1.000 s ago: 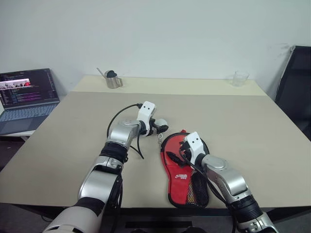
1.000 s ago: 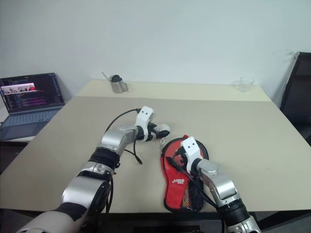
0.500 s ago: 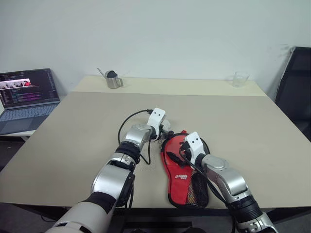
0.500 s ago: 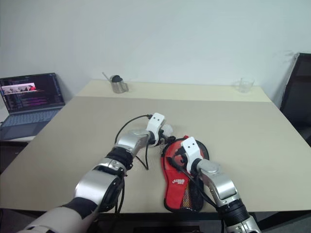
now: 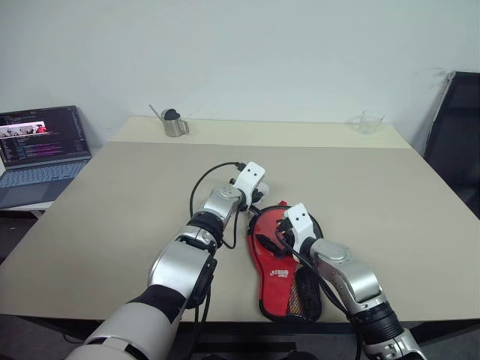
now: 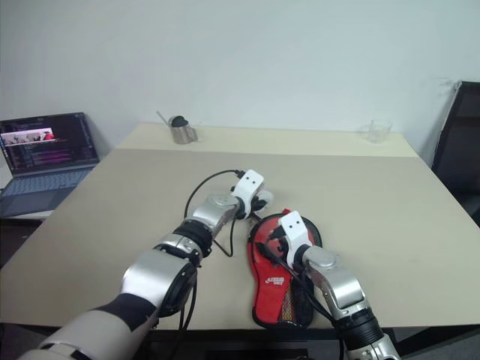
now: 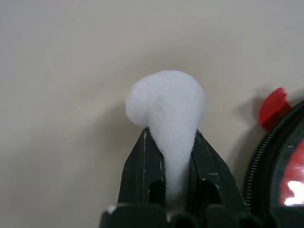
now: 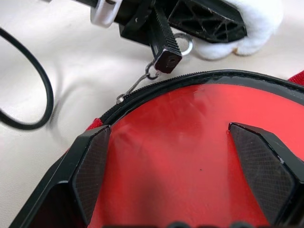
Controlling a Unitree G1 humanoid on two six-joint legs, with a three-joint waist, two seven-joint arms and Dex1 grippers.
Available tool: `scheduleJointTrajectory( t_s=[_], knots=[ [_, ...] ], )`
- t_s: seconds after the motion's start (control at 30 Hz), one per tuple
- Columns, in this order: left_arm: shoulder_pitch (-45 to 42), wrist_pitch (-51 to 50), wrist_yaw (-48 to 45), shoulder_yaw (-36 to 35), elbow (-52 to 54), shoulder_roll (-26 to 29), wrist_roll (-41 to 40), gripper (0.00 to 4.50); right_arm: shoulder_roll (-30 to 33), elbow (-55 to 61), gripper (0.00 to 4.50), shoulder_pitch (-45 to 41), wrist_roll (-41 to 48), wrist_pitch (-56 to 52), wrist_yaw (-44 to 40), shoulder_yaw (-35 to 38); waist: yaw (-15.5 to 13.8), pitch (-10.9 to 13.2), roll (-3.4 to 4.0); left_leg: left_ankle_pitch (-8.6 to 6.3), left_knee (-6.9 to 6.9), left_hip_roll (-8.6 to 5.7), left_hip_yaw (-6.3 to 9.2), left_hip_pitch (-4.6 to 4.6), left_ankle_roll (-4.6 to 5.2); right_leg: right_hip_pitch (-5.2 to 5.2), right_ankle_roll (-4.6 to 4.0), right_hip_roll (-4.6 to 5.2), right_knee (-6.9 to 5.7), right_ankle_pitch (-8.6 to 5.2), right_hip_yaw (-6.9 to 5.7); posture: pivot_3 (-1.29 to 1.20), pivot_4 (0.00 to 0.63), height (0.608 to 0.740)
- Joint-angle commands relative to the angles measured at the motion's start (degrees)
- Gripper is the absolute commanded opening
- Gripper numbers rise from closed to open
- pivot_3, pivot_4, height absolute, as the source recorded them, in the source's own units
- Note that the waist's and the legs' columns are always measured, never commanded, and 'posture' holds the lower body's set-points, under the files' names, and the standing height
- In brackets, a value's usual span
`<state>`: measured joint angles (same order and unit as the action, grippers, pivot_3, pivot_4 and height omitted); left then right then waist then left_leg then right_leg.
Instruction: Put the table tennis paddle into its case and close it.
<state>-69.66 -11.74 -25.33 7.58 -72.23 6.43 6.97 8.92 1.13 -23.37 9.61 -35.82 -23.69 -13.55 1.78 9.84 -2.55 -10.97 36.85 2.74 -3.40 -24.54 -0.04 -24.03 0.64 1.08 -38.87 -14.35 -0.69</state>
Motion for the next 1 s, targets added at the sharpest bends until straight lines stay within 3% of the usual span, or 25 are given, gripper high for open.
scheduleJointTrajectory(
  t_s=[0.03, 1.0],
  knots=[
    [-3.66, 2.2, 0.47, -0.44, -0.92, -0.92, 0.73, 0.16, -0.25, -2.69, 4.37, 1.2, -0.09, -3.44, -1.08, -1.58, 0.01, 0.0, 0.0, 0.0, 0.0, 0.0, 0.0, 0.0, 0.0, 0.0, 0.0, 0.0, 0.0, 0.0, -0.01, 0.0, 0.15, 0.74],
    [-10.38, 13.56, 19.83, 9.22, -6.55, -12.03, 19.85, 0.16, -1.52, 3.91, 4.37, 5.43, 0.34, -9.43, 0.62, -2.12, -0.11, 0.01, 0.0, -0.01, -0.12, -0.02, 0.06, -0.18, -0.01, -0.06, 0.01, 0.05, 0.26, -0.01, -0.07, 0.0, 0.15, 0.74]
  ],
)
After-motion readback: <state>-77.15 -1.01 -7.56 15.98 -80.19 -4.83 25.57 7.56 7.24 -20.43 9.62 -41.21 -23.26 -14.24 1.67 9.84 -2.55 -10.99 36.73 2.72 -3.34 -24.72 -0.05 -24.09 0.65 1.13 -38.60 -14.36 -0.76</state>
